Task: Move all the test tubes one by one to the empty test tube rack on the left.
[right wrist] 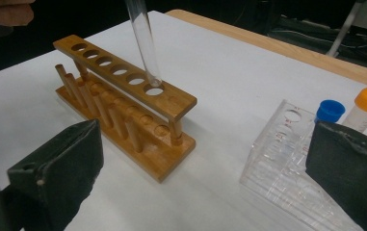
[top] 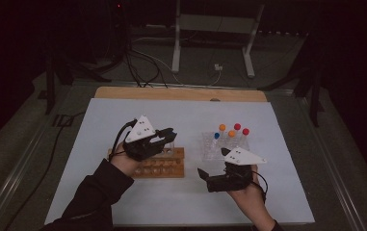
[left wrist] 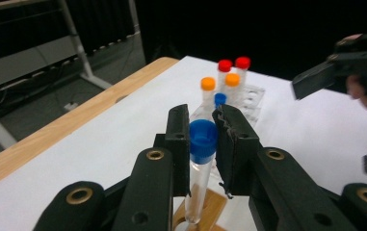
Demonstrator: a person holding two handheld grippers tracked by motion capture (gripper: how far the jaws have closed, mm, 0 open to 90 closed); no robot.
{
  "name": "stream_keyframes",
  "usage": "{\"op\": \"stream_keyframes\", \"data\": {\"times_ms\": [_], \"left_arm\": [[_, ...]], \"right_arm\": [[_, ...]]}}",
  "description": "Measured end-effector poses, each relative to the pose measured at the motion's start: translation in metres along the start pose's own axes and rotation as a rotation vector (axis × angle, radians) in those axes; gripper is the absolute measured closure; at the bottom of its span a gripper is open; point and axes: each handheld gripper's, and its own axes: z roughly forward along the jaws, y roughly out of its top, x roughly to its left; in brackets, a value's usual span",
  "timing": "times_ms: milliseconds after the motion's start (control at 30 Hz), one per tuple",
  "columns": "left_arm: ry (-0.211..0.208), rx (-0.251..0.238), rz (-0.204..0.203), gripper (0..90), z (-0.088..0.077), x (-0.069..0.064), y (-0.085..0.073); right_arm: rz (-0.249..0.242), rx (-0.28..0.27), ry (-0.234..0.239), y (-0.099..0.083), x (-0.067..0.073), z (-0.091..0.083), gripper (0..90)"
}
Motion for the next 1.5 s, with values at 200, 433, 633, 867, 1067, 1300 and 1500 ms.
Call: {"op": "stream_keyframes", "data": {"times_ms": [200, 433, 633, 867, 1067, 1300, 1500], "left_arm": [[0.013, 0.027, -0.018, 77.5, 0.007, 0.003, -0.013], [0.014, 0.044, -0.053, 77.4, 0.014, 0.006, -0.027], [0.01, 0.06, -0.076, 77.5, 0.02, 0.004, -0.039], [0.012, 0.077, -0.088, 77.5, 0.026, 0.001, -0.051], [0.012, 0.085, -0.09, 77.4, 0.029, 0.0, -0.055], [0.012, 0.09, -0.094, 77.4, 0.032, 0.0, -0.06], [0.014, 0.111, -0.077, 77.1, 0.032, -0.001, -0.058]], "right_arm": [[-0.015, -0.011, -0.002, 0.0, 0.0, -0.002, 0.0], [-0.006, -0.01, 0.009, -0.002, -0.001, 0.0, 0.0], [-0.007, -0.004, 0.011, -0.003, -0.002, 0.001, 0.0], [-0.005, -0.012, 0.022, -0.003, -0.001, 0.0, 0.0], [-0.004, -0.013, 0.021, -0.003, -0.001, 0.0, 0.0], [-0.002, -0.018, 0.016, -0.003, -0.002, -0.001, 0.0], [0.003, -0.025, 0.015, -0.001, -0.004, -0.003, 0.0]]}}
